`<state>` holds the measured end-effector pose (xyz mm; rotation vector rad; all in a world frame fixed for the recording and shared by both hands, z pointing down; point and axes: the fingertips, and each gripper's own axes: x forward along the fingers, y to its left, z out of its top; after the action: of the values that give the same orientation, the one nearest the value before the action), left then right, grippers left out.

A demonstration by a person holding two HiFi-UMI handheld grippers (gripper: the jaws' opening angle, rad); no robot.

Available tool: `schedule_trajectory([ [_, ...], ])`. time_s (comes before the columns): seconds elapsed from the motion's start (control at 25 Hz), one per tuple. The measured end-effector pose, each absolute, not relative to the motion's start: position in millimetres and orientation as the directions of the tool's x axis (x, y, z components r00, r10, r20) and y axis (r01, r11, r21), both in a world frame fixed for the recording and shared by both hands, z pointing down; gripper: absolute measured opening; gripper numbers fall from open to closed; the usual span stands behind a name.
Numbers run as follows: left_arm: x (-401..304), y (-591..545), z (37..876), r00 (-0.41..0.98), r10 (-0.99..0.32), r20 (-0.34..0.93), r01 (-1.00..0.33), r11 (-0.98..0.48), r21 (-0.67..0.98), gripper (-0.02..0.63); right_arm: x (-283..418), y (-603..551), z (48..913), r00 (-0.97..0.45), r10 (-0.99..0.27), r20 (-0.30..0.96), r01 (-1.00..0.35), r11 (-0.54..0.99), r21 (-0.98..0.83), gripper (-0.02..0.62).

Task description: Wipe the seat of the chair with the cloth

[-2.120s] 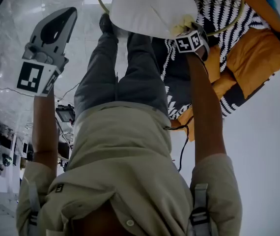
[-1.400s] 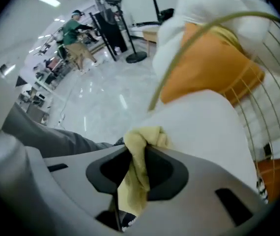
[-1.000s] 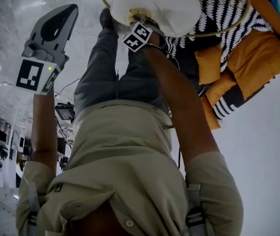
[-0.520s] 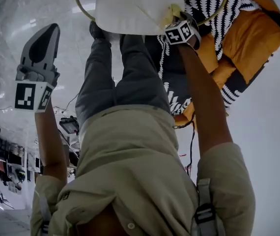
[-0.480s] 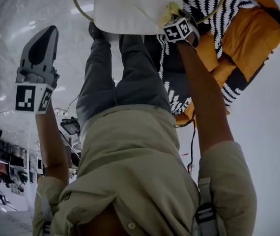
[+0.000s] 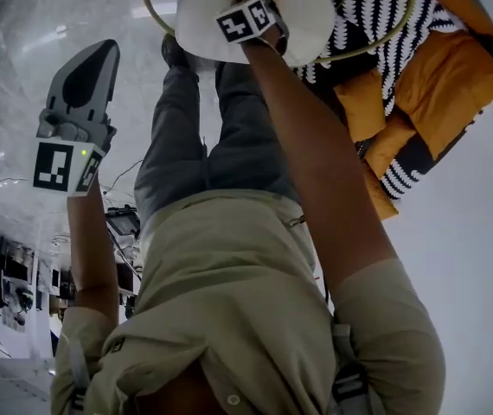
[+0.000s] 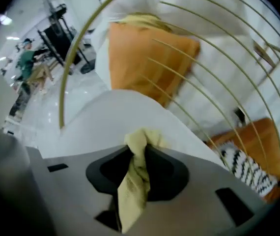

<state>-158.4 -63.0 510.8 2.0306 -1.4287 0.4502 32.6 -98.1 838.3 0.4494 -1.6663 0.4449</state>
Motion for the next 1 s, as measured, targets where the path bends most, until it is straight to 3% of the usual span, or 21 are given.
schedule_trajectory([
  [0.2, -168, -51, 509, 0.343, -0.726, 0.596, -0.936, -0.214, 0.279, 0.017, -107, -48, 791, -0.391, 0.062, 0.918, -0.197, 0.969, -0.15, 0.094],
  [0.36, -177, -48, 507, 0.334, -0.729, 0.597, -0.94, -0.208, 0.272, 0.017, -115, -61, 792, -0.391, 0.04, 0.919, -0.192, 0.974, -0.124, 0.094],
  [0.52, -172, -47, 513, 0.337, -0.727, 0.598, -0.939, -0.209, 0.274, 0.017, -61, -100, 816, -0.316, -0.011, 0.949, -0.193, 0.98, -0.052, 0.093],
  [0.84, -155, -52, 497, 0.318, -0.736, 0.597, -0.947, -0.221, 0.232, 0.017, 152, -188, 824, -0.028, -0.151, 0.988, -0.272, 0.952, 0.138, 0.092],
  [1.0, -161, -55, 477, 0.335, -0.729, 0.596, -0.942, -0.266, 0.204, 0.017, 235, -156, 816, 0.144, -0.012, 0.99, -0.361, 0.931, 0.064, 0.092],
])
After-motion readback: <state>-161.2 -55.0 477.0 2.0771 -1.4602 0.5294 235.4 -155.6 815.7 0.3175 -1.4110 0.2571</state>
